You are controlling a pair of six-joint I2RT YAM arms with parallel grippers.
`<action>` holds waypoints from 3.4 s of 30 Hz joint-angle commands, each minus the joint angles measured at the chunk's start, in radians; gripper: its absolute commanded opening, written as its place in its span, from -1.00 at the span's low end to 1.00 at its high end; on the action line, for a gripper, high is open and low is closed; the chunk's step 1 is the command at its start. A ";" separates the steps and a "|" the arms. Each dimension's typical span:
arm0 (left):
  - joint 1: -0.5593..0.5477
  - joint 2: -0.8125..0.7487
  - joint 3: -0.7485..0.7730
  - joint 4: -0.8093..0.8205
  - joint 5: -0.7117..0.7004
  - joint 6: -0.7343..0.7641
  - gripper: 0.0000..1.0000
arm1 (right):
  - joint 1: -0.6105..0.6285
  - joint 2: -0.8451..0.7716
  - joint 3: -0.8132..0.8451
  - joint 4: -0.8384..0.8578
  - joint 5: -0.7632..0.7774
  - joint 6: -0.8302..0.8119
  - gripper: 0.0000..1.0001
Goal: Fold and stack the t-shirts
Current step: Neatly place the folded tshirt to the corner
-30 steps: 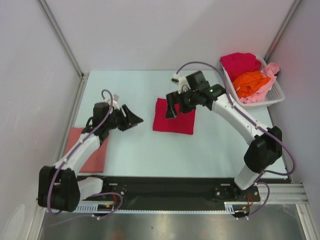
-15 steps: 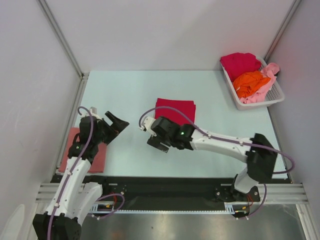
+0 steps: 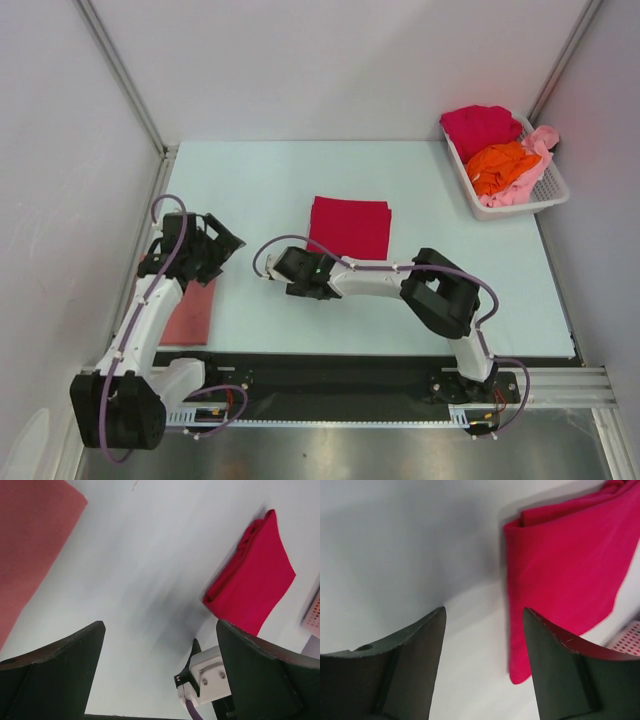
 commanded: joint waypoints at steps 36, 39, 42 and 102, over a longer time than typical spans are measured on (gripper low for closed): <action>-0.129 0.615 0.068 0.727 0.486 -0.219 1.00 | -0.127 -0.181 -0.073 -0.071 -0.217 -0.125 -1.00; -0.175 0.644 0.062 0.808 0.449 -0.318 1.00 | -0.144 -0.209 -0.061 -0.103 -0.266 -0.118 -1.00; -0.223 0.681 0.086 0.822 0.429 -0.333 1.00 | -0.159 -0.229 -0.055 -0.118 -0.286 -0.107 -1.00; -0.327 0.414 0.267 0.369 -0.100 0.028 -0.99 | -0.157 -0.974 -0.411 -0.219 -0.384 0.413 0.80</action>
